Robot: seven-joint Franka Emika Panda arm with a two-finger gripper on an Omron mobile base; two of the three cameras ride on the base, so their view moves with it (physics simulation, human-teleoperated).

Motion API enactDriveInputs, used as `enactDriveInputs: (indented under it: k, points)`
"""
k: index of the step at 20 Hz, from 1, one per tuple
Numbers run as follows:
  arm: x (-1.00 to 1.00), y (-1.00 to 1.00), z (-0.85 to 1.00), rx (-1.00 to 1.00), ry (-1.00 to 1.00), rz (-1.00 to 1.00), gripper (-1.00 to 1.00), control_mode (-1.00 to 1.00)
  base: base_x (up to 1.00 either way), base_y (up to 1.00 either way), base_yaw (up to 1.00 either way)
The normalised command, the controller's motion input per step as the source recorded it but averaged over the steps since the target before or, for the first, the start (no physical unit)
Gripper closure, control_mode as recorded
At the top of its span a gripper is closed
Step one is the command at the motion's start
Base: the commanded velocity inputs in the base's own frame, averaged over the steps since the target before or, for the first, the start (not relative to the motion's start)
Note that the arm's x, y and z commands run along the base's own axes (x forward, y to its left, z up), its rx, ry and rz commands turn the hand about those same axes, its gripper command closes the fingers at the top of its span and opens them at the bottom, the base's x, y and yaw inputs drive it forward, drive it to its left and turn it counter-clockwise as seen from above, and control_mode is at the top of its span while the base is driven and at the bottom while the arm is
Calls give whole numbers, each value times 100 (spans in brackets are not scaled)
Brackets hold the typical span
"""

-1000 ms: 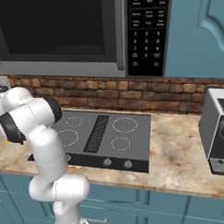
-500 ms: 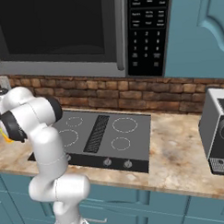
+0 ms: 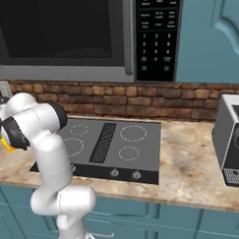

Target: Pick the cup and bowl from the counter and place them on the counter next to the sink.

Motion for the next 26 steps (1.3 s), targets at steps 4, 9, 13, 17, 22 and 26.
enactDriveInputs:
  k: [4,9,13,17,22,26]
  points:
    - [0,0,-17,0,0,0,-100,-100,0,0,0]
    - [0,0,-14,-1,0,0,-100,-100,0,0,0]
    - [0,0,-10,-1,0,0,-100,-100,0,0,0]
    - [0,0,0,0,0,0,-100,-100,0,0,0]
    - [0,0,0,0,0,0,100,-100,0,0,0]
    - [0,0,0,0,0,0,100,-100,0,0,0]
